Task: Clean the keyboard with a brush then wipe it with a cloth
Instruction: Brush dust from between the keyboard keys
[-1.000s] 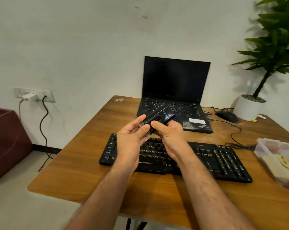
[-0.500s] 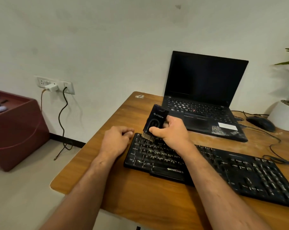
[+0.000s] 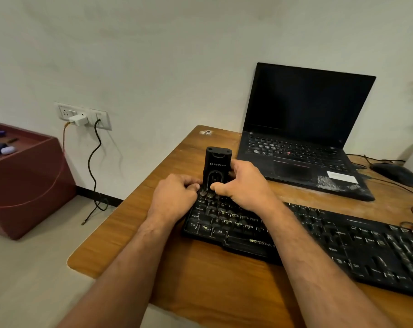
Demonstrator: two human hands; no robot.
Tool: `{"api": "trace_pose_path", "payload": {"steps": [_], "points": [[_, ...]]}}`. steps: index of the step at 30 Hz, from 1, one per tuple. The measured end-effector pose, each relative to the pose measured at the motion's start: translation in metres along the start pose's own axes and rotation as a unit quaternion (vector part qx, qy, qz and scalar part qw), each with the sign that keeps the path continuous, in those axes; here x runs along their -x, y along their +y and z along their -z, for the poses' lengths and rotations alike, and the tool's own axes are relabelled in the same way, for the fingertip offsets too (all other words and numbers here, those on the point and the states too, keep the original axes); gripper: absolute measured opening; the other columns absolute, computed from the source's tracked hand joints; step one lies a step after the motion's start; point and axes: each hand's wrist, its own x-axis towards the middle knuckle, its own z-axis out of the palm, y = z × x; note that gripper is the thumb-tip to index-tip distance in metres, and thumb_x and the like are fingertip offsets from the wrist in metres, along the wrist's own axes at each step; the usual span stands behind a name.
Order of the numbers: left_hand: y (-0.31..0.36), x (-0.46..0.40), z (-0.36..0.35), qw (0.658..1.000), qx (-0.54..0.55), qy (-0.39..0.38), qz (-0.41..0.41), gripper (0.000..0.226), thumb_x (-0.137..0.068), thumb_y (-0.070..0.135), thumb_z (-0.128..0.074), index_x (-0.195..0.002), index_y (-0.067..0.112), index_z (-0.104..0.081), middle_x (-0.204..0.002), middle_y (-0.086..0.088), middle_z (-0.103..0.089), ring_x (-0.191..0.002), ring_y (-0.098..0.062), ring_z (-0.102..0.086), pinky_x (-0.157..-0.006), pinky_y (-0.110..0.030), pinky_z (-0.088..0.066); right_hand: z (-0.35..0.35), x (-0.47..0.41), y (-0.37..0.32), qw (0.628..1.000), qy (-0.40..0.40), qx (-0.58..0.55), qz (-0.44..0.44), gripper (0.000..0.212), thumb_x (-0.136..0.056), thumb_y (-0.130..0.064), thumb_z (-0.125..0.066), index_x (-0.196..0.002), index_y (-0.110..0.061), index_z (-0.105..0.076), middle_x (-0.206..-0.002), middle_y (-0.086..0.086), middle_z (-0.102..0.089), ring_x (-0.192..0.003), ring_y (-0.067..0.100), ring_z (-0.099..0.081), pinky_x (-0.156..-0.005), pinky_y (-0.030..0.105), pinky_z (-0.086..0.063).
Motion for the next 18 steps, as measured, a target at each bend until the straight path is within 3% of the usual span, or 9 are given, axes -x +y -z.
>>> {"api": "trace_pose_path", "payload": {"steps": [3,5,7,9,13,18], "points": [[0.0,0.0,0.0,1.0,-0.014,0.005,-0.006,0.017,-0.096,0.025,-0.062,-0.105,0.03,-0.075,-0.085,0.017,-0.068,-0.082,-0.001,-0.063,-0.078,-0.02,-0.05,0.002,0.003,-0.002,0.999,-0.006,0.028,0.018,0.032,-0.083,-0.02,-0.079,-0.111,-0.024,-0.065,-0.097,-0.014,-0.069,-0.083,-0.003,-0.062,-0.06,0.009,-0.042],[0.0,0.0,0.001,1.0,-0.023,0.008,-0.017,0.017,-0.095,0.024,-0.061,-0.1,0.031,-0.075,-0.084,0.015,-0.07,-0.08,-0.005,-0.066,-0.079,-0.023,-0.053,0.001,0.005,-0.002,0.999,0.001,0.001,0.032,0.03,-0.081,-0.021,-0.08,-0.108,-0.024,-0.067,-0.094,-0.012,-0.071,-0.082,0.0,-0.067,-0.063,0.012,-0.049],[0.001,0.001,0.002,0.999,-0.023,0.003,-0.025,0.018,-0.094,0.022,-0.06,-0.09,0.034,-0.073,-0.074,0.016,-0.068,-0.072,-0.002,-0.066,-0.066,-0.019,-0.052,0.0,0.007,-0.005,0.998,-0.002,-0.038,0.042,0.028,-0.08,-0.022,-0.081,-0.106,-0.024,-0.069,-0.092,-0.009,-0.074,-0.082,0.005,-0.071,-0.069,0.021,-0.057],[0.0,0.0,0.002,0.999,-0.027,0.006,-0.034,0.019,-0.093,0.023,-0.06,-0.091,0.035,-0.075,-0.072,0.018,-0.067,-0.072,0.0,-0.065,-0.062,-0.017,-0.046,-0.003,0.006,-0.005,0.998,-0.01,-0.008,0.059,0.028,-0.08,-0.022,-0.081,-0.106,-0.023,-0.07,-0.091,-0.007,-0.075,-0.081,0.007,-0.071,-0.068,0.022,-0.057],[-0.002,-0.004,0.001,1.0,-0.018,0.01,-0.016,0.015,-0.094,0.027,-0.064,-0.101,0.027,-0.076,-0.087,0.011,-0.071,-0.082,-0.003,-0.066,-0.075,-0.021,-0.048,-0.005,-0.003,-0.003,0.997,0.05,0.019,0.053,0.024,-0.08,-0.023,-0.079,-0.101,-0.02,-0.069,-0.09,-0.008,-0.071,-0.083,0.007,-0.067,-0.059,0.017,-0.048],[-0.005,-0.007,0.0,1.0,0.007,0.003,-0.013,0.012,-0.09,0.028,-0.067,-0.095,0.028,-0.079,-0.083,0.011,-0.076,-0.083,-0.009,-0.071,-0.09,-0.036,-0.057,-0.004,-0.002,-0.001,0.998,0.002,0.008,0.056,0.027,-0.08,-0.023,-0.081,-0.104,-0.023,-0.069,-0.092,-0.01,-0.072,-0.084,0.003,-0.067,-0.064,0.017,-0.049]]}}
